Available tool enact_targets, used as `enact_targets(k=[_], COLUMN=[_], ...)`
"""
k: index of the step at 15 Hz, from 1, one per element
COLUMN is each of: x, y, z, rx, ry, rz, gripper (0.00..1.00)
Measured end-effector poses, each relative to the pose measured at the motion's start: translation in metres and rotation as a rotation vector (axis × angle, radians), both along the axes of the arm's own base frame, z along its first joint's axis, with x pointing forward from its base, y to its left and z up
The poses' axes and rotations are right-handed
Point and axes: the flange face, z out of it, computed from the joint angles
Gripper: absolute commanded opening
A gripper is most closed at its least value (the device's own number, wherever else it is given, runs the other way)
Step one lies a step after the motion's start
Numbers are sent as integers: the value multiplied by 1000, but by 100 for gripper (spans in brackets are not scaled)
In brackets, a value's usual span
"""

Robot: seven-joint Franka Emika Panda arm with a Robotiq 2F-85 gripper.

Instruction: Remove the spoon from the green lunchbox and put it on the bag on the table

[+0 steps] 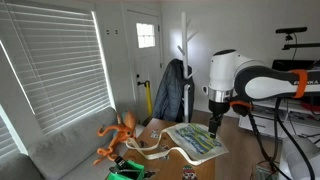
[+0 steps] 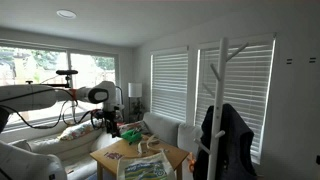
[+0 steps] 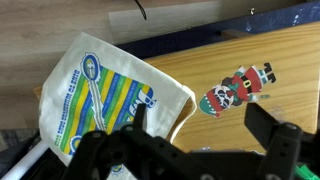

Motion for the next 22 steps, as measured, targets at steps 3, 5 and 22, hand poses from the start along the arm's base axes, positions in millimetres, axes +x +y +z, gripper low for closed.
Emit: enact_targets(k=[3,5,22], x=[0,0,172], y=[0,0,111], z=[0,0,-91], rx=[0,0,63], ry=[0,0,-132], rz=[0,0,536], gripper=[100,100,100])
